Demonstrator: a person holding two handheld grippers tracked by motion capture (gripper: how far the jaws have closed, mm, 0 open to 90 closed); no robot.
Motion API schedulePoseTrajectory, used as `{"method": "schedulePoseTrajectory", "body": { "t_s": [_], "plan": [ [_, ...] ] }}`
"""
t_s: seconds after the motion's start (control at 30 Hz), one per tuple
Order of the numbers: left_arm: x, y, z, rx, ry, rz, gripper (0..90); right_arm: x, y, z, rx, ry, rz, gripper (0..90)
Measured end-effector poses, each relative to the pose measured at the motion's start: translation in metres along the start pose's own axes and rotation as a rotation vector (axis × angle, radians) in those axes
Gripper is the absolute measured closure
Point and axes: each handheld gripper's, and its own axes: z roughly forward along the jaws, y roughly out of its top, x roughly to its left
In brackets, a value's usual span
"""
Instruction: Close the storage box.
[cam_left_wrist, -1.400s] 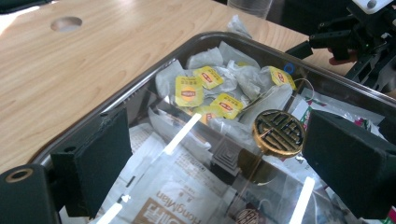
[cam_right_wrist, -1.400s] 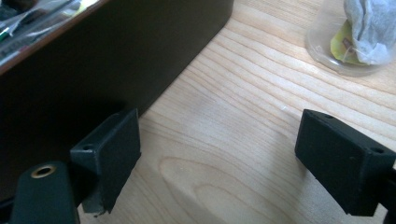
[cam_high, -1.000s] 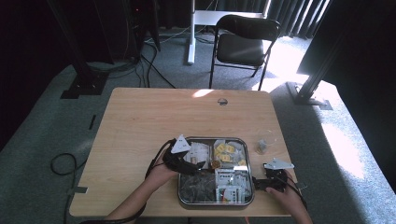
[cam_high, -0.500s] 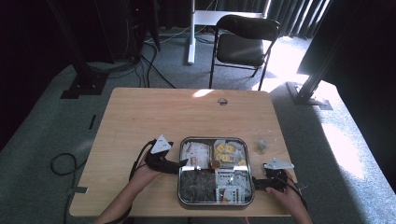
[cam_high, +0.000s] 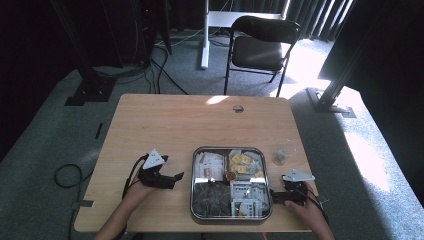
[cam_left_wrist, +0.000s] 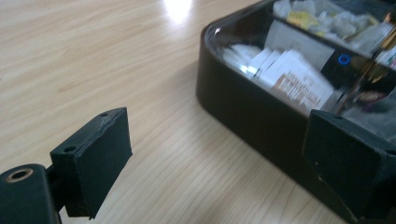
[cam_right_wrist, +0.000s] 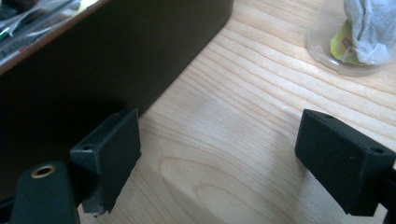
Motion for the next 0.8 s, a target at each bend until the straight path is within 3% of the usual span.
{"method": "schedulePoseTrajectory", "body": {
  "t_s": [0.43,0.6,0.8],
  "plan": [
    [0.002,-0.029,-0.001,0.090,-0.036,0.019,8.3,0.000,0.000,0.000,0.000,0.000,0.000,13.5],
    [0.001,-0.037,-0.005,0.138,-0.091,0.045,8.3,0.000,0.000,0.000,0.000,0.000,0.000,13.5],
    [-0.001,-0.048,-0.006,0.216,-0.126,0.071,8.2,0.000,0.000,0.000,0.000,0.000,0.000,13.5]
  ]
}}
